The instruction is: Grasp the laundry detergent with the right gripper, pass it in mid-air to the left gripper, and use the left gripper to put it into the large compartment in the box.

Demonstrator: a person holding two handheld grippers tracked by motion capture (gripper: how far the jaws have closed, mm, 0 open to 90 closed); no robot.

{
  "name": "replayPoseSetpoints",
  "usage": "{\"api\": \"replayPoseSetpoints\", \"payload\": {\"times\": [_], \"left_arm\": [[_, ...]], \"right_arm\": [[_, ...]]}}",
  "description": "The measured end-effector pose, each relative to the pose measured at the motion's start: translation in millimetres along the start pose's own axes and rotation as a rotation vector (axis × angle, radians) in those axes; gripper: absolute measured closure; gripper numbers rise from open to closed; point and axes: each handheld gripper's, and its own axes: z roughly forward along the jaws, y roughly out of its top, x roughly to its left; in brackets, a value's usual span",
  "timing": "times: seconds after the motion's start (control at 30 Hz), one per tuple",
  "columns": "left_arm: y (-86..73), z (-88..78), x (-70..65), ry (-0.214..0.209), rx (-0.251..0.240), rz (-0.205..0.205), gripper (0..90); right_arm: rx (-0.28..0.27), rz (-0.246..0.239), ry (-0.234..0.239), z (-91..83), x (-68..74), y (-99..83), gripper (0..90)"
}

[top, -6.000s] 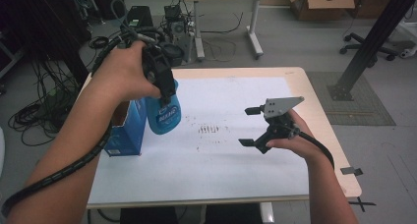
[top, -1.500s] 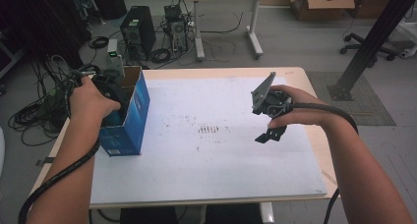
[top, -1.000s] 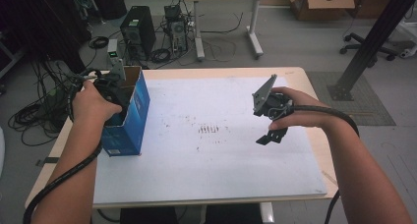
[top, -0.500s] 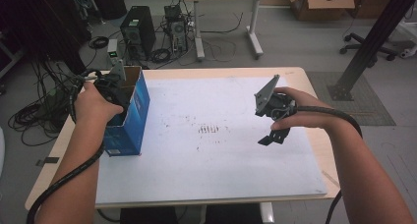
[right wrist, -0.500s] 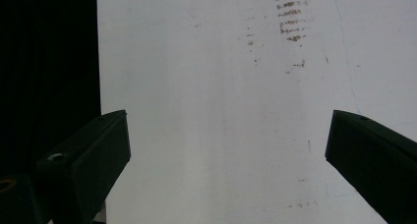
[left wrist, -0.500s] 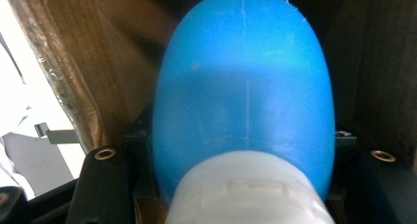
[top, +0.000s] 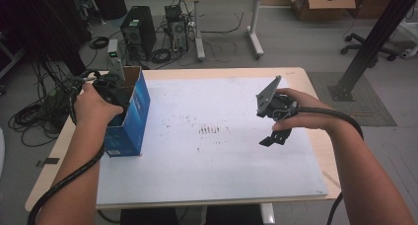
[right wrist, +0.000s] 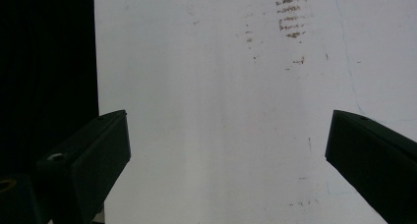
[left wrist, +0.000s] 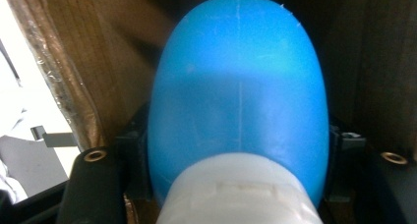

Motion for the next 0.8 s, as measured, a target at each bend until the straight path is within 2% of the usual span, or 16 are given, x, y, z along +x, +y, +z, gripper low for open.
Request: {"api": "replayPoseSetpoints", "payload": {"times": [0.3, 0.4, 0.67, 0.8], "left_arm": [[-1.8, -5.3, -1.0, 0.001, -0.007, -0.007, 30.8], [-2.8, -8.5, -1.8, -0.003, 0.005, -0.012, 28.9], [-6.3, -25.3, -1.4, 0.01, -0.014, -0.019, 26.7], [-9.5, -36.2, -2.4, 0.024, -0.032, -0.005, 23.4]], "right_arm": [[0.008, 0.0, -0.004, 3.3, -0.4, -1.8, 3.3], [0.006, -0.002, -0.004, 2.7, -0.1, -2.0, 3.3], [0.007, -0.005, -0.004, 2.4, 0.2, -1.8, 3.3], [0.002, -0.011, -0.002, 2.3, 0.6, -1.1, 3.3]]}}
